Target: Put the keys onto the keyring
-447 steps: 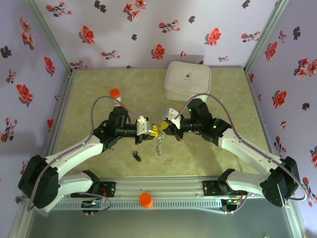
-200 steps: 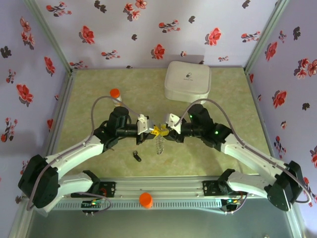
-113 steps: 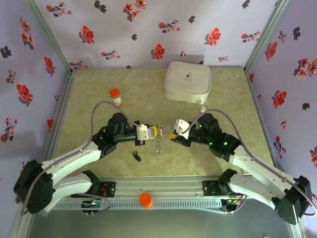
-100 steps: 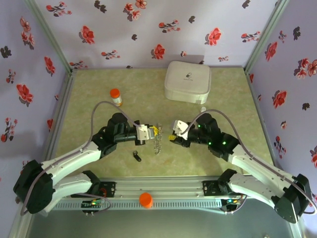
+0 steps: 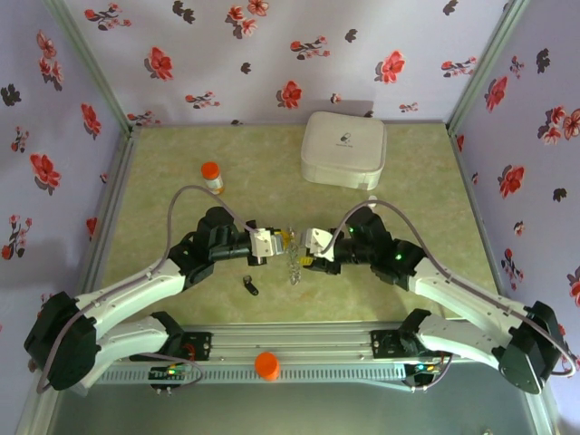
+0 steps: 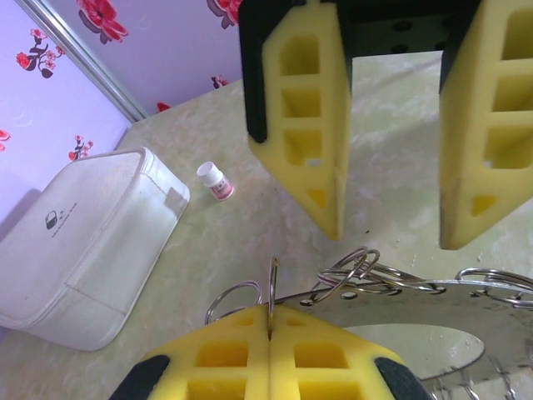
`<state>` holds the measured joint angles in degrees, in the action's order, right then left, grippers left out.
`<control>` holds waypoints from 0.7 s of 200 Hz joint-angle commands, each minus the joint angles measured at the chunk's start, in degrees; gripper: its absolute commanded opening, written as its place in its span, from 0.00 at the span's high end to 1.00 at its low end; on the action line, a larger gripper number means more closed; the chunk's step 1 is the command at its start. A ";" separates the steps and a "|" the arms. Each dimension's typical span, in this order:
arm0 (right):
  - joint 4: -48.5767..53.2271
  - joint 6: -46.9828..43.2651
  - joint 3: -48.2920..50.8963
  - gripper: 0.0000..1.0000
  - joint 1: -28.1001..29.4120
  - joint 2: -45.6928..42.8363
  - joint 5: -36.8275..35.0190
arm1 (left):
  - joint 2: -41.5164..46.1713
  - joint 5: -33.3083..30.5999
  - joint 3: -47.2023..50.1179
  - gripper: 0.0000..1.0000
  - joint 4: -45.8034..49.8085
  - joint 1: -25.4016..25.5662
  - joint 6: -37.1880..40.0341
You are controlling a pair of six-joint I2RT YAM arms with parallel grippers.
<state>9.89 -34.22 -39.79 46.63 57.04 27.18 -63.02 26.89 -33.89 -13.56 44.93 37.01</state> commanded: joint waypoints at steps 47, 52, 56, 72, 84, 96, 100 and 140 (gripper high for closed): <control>-6.04 2.21 3.84 0.74 -0.74 -9.89 -4.40 | -0.10 0.33 0.09 1.00 -5.51 0.48 -5.23; -6.31 2.14 3.80 0.74 -0.76 -9.56 -4.88 | -0.23 0.72 0.10 1.00 -5.51 0.43 -5.74; -6.36 2.21 3.69 0.74 -0.74 -9.12 -5.11 | -0.33 1.06 0.08 1.00 -5.53 0.42 -6.16; -5.91 2.45 1.97 0.74 -0.37 -6.54 -4.79 | -0.82 3.24 -0.04 1.00 -5.81 0.43 -7.89; -5.41 2.08 0.97 0.74 -0.12 -4.76 -3.33 | -1.12 4.51 0.02 1.00 -6.47 0.42 -9.24; -6.42 2.22 0.77 0.74 0.08 -4.03 -2.81 | -1.22 5.69 0.21 1.00 -6.69 0.42 -9.86; -6.81 2.27 0.77 0.74 0.12 -3.81 -2.76 | -1.25 6.00 0.23 1.00 -6.74 0.44 -9.99; -7.99 2.14 0.77 0.76 0.53 -2.04 -6.23 | -1.86 7.94 0.56 1.00 -6.66 0.56 -10.04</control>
<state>4.03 -32.77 -37.12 46.57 54.37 23.20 -64.66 31.59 -33.78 -16.78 45.08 28.38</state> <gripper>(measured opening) 0.243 0.058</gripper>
